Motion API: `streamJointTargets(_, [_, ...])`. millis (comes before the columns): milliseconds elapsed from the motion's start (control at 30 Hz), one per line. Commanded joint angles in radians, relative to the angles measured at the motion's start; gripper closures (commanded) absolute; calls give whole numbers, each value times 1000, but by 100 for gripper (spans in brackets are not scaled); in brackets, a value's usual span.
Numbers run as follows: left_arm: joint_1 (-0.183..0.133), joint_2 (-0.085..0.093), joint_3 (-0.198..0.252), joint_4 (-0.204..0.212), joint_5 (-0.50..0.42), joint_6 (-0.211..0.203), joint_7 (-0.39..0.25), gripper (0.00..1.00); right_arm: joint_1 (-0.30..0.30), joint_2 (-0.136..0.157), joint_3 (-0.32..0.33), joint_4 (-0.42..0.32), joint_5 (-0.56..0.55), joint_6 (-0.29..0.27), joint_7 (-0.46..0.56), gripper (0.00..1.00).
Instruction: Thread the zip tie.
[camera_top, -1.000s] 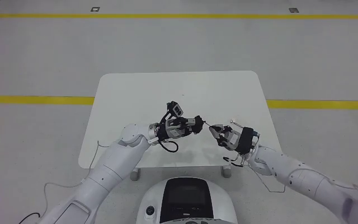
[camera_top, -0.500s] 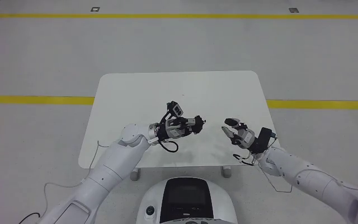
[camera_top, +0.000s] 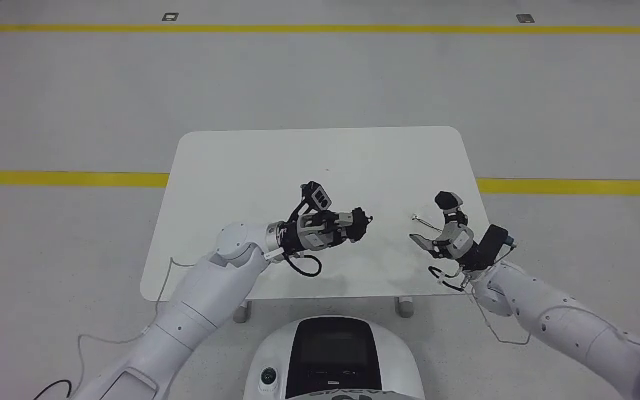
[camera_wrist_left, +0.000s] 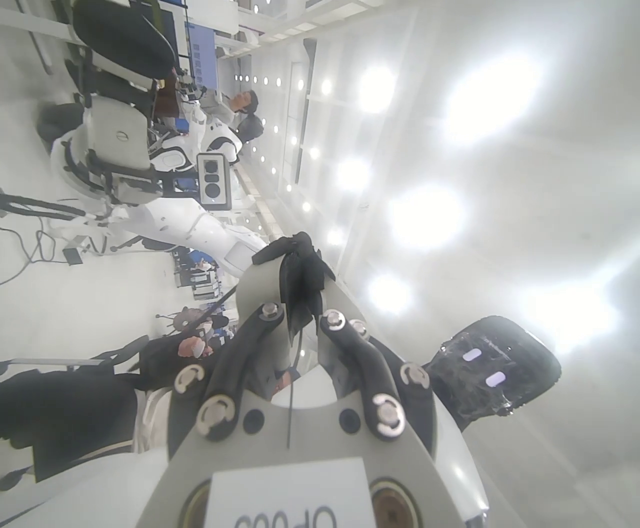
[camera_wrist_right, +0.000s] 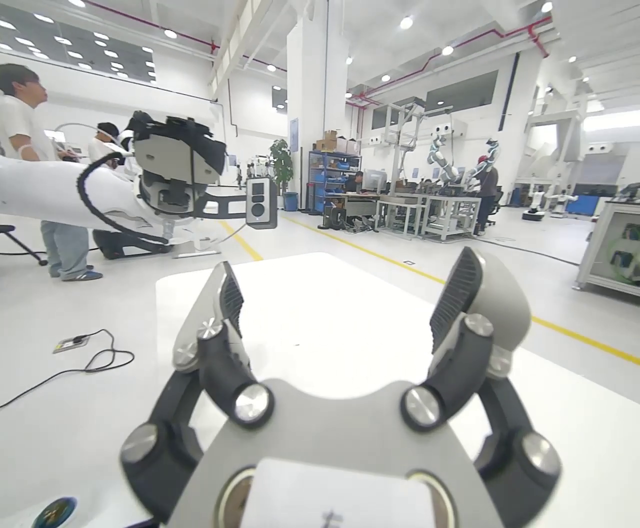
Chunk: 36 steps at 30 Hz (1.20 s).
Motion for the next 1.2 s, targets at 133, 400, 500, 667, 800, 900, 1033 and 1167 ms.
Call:
streamJointTargets(133, [15,9,-30,-44,11,5,15,100,-40,26,70,-81,-10,16,32,0])
streamJointTargets(400, [15,9,-30,-44,11,5,15,100,-40,26,70,-81,-10,16,32,0])
streamJointTargets(500, [15,9,-30,-44,11,5,15,100,-40,26,70,-81,-10,16,32,0])
streamJointTargets(667, [15,9,-30,-44,11,5,15,100,-40,26,70,-81,-10,16,32,0])
streamJointTargets(800, [15,9,-30,-44,11,5,15,100,-40,26,70,-81,-10,16,32,0])
streamJointTargets(900, [15,9,-30,-44,11,5,15,100,-40,26,70,-81,-10,16,32,0])
streamJointTargets(1033, [15,9,-30,-44,11,5,15,100,-40,26,70,-81,-10,16,32,0])
streamJointTargets(1167, [15,9,-30,-44,11,5,15,100,-40,26,70,-81,-10,16,32,0])
